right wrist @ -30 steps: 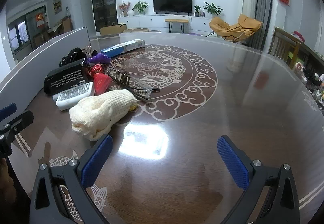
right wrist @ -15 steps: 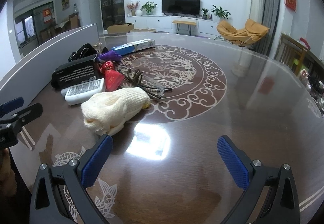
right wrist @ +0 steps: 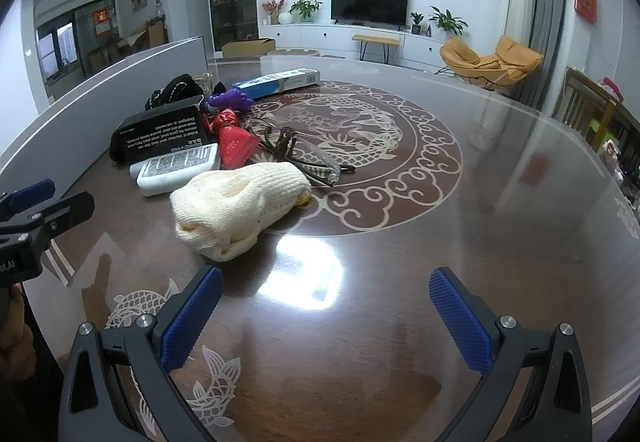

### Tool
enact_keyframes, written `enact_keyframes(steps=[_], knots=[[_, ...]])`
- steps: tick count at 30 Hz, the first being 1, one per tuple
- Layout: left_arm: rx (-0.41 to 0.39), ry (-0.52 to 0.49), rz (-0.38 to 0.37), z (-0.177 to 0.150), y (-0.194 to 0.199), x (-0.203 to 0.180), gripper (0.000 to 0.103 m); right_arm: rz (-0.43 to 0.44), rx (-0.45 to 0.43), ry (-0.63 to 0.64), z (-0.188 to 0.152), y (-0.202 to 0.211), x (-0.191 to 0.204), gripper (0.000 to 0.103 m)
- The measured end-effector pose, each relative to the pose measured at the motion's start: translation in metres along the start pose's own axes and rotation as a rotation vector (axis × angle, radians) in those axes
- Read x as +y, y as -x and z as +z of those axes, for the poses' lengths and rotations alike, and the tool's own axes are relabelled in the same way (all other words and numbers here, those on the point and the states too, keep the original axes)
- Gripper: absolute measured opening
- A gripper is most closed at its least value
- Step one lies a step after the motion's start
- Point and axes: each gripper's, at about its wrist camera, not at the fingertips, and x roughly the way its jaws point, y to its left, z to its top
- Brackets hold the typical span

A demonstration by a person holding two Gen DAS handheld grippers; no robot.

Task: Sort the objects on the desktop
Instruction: 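Grasp the cream knitted glove with the right gripper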

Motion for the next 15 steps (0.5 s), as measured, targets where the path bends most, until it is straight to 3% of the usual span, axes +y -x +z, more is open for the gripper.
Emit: enact_keyframes(steps=[4, 8, 15], knots=[[0.010, -0.004, 0.008, 0.000, -0.001, 0.001, 0.103, 0.024, 0.006, 0.004, 0.003, 0.000, 0.005, 0.103], [0.050, -0.016, 0.045, -0.002, -0.009, 0.005, 0.103, 0.107, 0.028, -0.006, 0.012, -0.005, 0.011, 0.103], [0.111, 0.018, 0.062, -0.006, -0.019, 0.020, 0.103, 0.195, 0.093, -0.035, 0.041, -0.040, 0.026, 0.103]])
